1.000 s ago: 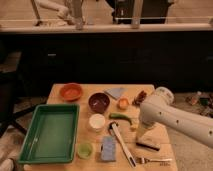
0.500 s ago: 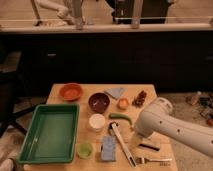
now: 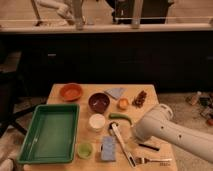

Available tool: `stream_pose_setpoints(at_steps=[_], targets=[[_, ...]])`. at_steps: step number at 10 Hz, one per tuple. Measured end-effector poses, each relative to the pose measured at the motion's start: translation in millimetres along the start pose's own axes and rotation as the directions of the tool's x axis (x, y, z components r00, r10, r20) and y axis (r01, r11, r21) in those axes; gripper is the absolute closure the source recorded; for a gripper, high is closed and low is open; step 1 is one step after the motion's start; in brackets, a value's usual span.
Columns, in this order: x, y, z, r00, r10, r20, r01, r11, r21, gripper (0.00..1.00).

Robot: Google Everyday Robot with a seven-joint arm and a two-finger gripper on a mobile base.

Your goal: Place brush in purple bowl

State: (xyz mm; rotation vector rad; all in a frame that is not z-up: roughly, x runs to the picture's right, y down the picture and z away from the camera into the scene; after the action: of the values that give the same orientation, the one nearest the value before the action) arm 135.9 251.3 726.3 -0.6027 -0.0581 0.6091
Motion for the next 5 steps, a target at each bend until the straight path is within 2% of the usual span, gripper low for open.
stream_pose_setpoints(at_steps=[5], targets=[[-2.1, 1.9, 0.3, 1.0, 0.001, 0.011, -0.001, 1.0, 0.0, 0.2]])
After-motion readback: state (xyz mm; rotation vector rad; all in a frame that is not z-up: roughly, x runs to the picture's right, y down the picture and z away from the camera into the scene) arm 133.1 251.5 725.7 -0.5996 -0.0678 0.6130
